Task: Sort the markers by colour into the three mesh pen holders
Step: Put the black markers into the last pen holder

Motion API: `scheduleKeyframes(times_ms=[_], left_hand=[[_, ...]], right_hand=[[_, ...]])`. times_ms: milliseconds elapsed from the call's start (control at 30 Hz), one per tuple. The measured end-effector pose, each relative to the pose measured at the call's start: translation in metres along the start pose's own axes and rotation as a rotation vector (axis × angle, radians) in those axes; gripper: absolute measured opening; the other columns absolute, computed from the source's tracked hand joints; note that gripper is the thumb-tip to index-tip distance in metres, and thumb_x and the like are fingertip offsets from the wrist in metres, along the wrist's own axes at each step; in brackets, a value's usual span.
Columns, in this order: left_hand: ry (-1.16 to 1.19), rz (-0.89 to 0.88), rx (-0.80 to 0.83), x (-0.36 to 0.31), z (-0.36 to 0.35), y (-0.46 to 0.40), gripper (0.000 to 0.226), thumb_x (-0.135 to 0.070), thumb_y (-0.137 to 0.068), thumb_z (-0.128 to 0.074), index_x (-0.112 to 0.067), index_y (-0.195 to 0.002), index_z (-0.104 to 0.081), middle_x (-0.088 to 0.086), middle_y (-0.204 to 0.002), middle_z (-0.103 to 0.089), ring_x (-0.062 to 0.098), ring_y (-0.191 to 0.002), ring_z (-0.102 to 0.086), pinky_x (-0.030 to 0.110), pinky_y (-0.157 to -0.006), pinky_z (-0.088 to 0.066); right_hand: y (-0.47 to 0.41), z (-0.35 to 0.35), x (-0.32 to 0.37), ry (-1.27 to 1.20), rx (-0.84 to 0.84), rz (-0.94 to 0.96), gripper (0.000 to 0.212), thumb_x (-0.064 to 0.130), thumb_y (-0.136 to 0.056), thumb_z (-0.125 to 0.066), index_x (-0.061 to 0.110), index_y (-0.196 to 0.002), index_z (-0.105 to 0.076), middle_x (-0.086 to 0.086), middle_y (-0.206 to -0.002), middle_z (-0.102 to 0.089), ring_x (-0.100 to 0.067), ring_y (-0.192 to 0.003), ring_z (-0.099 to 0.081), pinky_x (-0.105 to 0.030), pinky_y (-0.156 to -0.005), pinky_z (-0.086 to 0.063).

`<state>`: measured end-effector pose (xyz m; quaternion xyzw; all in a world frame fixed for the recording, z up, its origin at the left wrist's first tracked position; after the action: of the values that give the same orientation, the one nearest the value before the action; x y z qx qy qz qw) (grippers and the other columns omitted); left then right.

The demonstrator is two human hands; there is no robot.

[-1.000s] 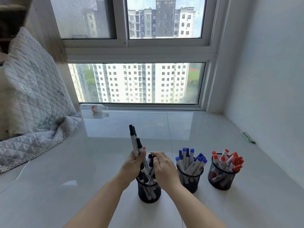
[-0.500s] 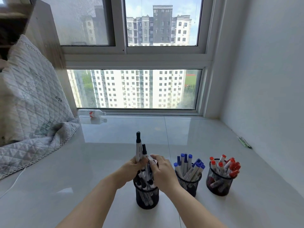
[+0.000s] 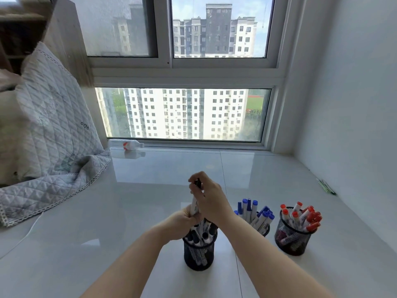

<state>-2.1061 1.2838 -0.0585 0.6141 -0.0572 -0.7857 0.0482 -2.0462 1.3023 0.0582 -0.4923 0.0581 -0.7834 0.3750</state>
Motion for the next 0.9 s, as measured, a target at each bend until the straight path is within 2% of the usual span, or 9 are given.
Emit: scheduleKeyframes(times_ms=[67, 100, 200, 300, 400, 533, 633, 767, 900], left_hand=[[-0.057, 0.015, -0.111, 0.002, 0.010, 0.008, 0.021, -0.028, -0.091, -0.056, -0.032, -0.107, -0.042, -0.006, -0.082, -0.058, 0.004, -0.076, -0.057, 0.018, -0.070, -0.044], [-0.058, 0.008, -0.155, 0.002, 0.013, 0.013, 0.032, -0.033, -0.088, -0.059, -0.038, -0.113, -0.039, -0.009, -0.084, -0.060, 0.001, -0.075, -0.059, 0.015, -0.067, -0.044], [0.060, -0.002, -0.171, 0.008, 0.012, 0.024, 0.056, -0.031, -0.085, -0.064, -0.036, -0.129, -0.029, -0.010, -0.111, -0.058, 0.002, -0.099, -0.058, 0.019, -0.080, -0.044], [0.161, 0.001, -0.177, 0.013, 0.010, 0.032, 0.050, -0.026, -0.090, -0.058, -0.028, -0.133, -0.033, -0.003, -0.121, -0.056, 0.009, -0.108, -0.056, 0.024, -0.091, -0.045], [0.230, -0.004, -0.201, 0.014, 0.009, 0.038, 0.030, -0.037, -0.095, -0.042, -0.032, -0.125, -0.042, -0.008, -0.115, -0.060, -0.001, -0.099, -0.059, 0.017, -0.077, -0.047], [0.305, 0.002, -0.243, 0.018, 0.010, 0.042, 0.032, -0.037, -0.100, -0.027, -0.032, -0.117, -0.054, -0.010, -0.111, -0.064, -0.005, -0.095, -0.062, 0.017, -0.071, -0.048], [0.342, 0.017, -0.254, 0.023, 0.011, 0.044, 0.039, -0.041, -0.098, -0.026, -0.029, -0.110, -0.061, -0.014, -0.113, -0.065, -0.005, -0.104, -0.058, 0.023, -0.080, -0.047], [0.357, 0.024, -0.271, 0.028, 0.011, 0.047, 0.039, -0.044, -0.097, -0.026, -0.031, -0.109, -0.061, -0.016, -0.114, -0.064, -0.004, -0.108, -0.055, 0.027, -0.084, -0.046], [0.326, 0.005, -0.300, 0.027, 0.013, 0.050, 0.036, -0.043, -0.098, -0.027, -0.033, -0.113, -0.058, -0.016, -0.116, -0.061, -0.001, -0.111, -0.052, 0.034, -0.093, -0.042]], right_hand=[[0.001, -0.005, -0.003, 0.039, 0.053, -0.014, 0.013, 0.016, -0.094, -0.046, 0.019, -0.104, -0.053, 0.002, -0.090, -0.060, -0.017, -0.085, -0.060, -0.029, -0.071, -0.048], [0.002, -0.007, -0.006, 0.066, 0.079, -0.017, 0.014, 0.014, -0.094, -0.044, 0.017, -0.104, -0.053, 0.001, -0.091, -0.060, -0.018, -0.086, -0.060, -0.030, -0.073, -0.049], [0.011, -0.007, -0.018, 0.119, 0.111, -0.034, 0.019, 0.010, -0.095, -0.043, 0.012, -0.107, -0.056, -0.003, -0.098, -0.063, -0.019, -0.090, -0.060, -0.030, -0.079, -0.051], [0.014, -0.003, -0.028, 0.135, 0.121, -0.052, 0.020, 0.011, -0.094, -0.045, 0.011, -0.109, -0.058, -0.006, -0.104, -0.066, -0.017, -0.094, -0.062, -0.020, -0.077, -0.047], [0.013, -0.007, -0.025, 0.203, 0.173, -0.002, 0.023, 0.011, -0.094, -0.047, 0.012, -0.112, -0.060, -0.003, -0.109, -0.066, -0.014, -0.096, -0.061, -0.010, -0.075, -0.042], [0.027, -0.024, -0.039, 0.278, 0.280, -0.035, 0.036, 0.014, -0.095, -0.041, 0.023, -0.129, -0.050, 0.004, -0.127, -0.058, -0.014, -0.116, -0.051, -0.024, -0.094, -0.038], [0.032, -0.030, -0.049, 0.280, 0.332, -0.088, 0.043, 0.022, -0.097, -0.037, 0.029, -0.139, -0.037, 0.005, -0.133, -0.052, -0.014, -0.125, -0.042, -0.029, -0.100, -0.034], [0.037, -0.030, -0.050, 0.331, 0.328, -0.095, 0.046, 0.034, -0.098, -0.032, 0.026, -0.144, -0.028, 0.008, -0.147, -0.036, -0.010, -0.138, -0.020, -0.029, -0.110, -0.018], [0.046, -0.035, -0.055, 0.471, 0.362, -0.120, 0.049, 0.043, -0.098, -0.025, 0.029, -0.145, -0.022, 0.010, -0.149, -0.032, -0.011, -0.141, -0.013, -0.035, -0.111, -0.017]])
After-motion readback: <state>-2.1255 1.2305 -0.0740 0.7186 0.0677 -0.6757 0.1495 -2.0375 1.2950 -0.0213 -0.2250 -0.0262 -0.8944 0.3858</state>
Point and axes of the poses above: each hand's wrist, its own y-axis away from the middle knuckle, its own z-axis out of the back of the hand, x = y × z, the point moved 10 cm from there along -y, towards the middle knuckle
